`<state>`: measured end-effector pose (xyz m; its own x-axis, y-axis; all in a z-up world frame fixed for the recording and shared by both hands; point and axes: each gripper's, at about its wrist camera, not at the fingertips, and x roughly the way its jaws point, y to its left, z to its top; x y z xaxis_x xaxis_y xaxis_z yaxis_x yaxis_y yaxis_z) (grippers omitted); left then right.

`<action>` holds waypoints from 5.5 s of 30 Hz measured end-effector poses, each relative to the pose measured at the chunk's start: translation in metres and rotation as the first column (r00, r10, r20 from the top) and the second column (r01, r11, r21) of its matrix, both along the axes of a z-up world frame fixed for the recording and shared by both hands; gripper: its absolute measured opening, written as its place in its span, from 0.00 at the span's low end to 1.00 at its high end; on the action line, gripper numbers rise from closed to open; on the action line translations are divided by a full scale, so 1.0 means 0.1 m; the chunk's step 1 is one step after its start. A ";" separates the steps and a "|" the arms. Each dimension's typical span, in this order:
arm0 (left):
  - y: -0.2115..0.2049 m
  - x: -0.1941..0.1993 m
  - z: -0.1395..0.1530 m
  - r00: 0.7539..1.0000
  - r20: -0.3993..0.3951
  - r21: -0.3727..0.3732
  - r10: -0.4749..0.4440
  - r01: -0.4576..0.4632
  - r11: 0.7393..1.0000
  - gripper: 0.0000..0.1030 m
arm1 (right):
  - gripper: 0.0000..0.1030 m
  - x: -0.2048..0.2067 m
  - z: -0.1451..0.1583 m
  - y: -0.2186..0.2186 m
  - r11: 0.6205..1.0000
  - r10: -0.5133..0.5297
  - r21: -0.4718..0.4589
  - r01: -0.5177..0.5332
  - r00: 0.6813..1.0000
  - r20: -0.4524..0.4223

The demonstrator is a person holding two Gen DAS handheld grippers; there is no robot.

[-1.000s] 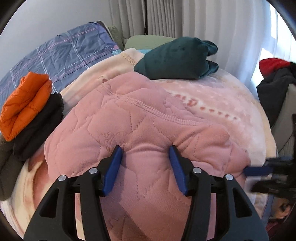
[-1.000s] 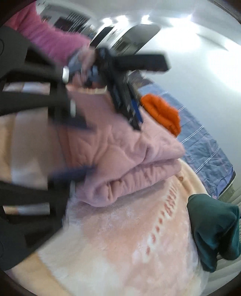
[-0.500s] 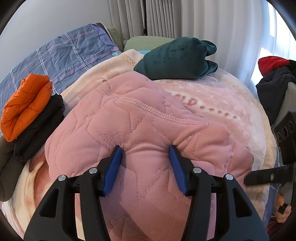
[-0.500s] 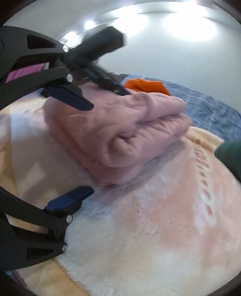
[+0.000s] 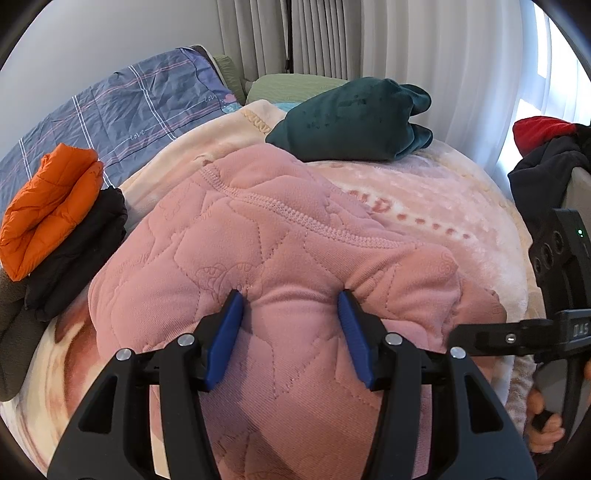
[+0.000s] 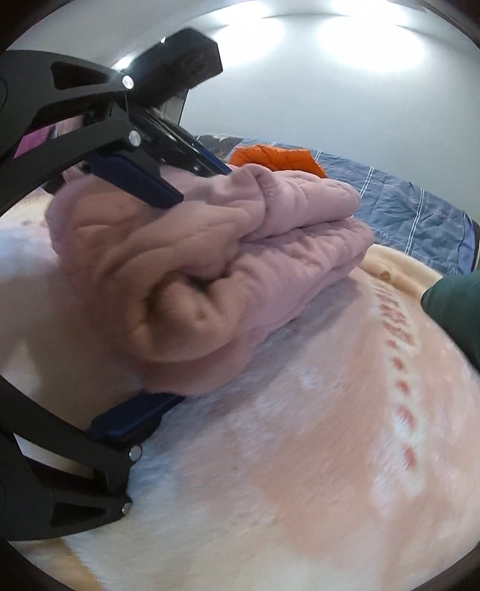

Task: Fold large clothes

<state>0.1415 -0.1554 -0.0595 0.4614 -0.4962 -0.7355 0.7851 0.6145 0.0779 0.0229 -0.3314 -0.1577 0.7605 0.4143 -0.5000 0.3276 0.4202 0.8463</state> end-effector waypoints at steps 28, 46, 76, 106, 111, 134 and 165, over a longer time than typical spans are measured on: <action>0.66 0.22 0.41 0.980 -0.060 -0.196 0.189 -0.197 0.961 0.82 | 0.74 -0.04 -0.04 0.11 0.987 -0.030 -0.160 0.033 0.999 0.018; 1.22 1.22 -0.64 0.726 -0.685 -0.462 0.056 -0.493 0.737 0.99 | 0.82 -0.05 -0.03 0.13 0.984 -0.001 -0.178 0.008 0.999 0.040; -0.45 2.83 1.70 0.948 -0.109 -0.379 0.298 -0.317 0.870 0.69 | 0.52 2.31 1.11 -0.79 0.933 0.010 -0.338 0.121 0.933 0.361; 0.39 0.89 0.86 0.928 0.078 -0.414 0.364 -0.302 0.859 0.99 | 0.96 1.31 1.62 0.01 0.537 0.073 -0.832 0.135 0.976 0.206; 0.50 0.29 1.07 0.898 0.194 -0.425 0.395 -0.286 0.859 0.99 | 0.98 0.52 1.94 0.27 0.485 0.014 -0.837 0.254 0.954 0.298; 0.92 -1.13 1.24 0.862 0.273 -0.379 0.427 -0.311 0.871 0.99 | 0.98 -0.63 2.16 0.81 0.403 -0.098 -0.837 0.370 0.927 0.362; 0.92 -1.14 0.93 0.878 0.201 -0.238 0.434 -0.386 0.892 0.99 | 0.98 -0.66 1.86 0.88 0.453 -0.002 -0.853 0.259 0.957 0.290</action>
<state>0.0275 -0.0636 0.0338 0.8044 -0.3389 -0.4880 0.4307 0.8984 0.0860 -0.0430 -0.2432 0.0286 0.8999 -0.2597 -0.3504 0.3131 0.9440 0.1043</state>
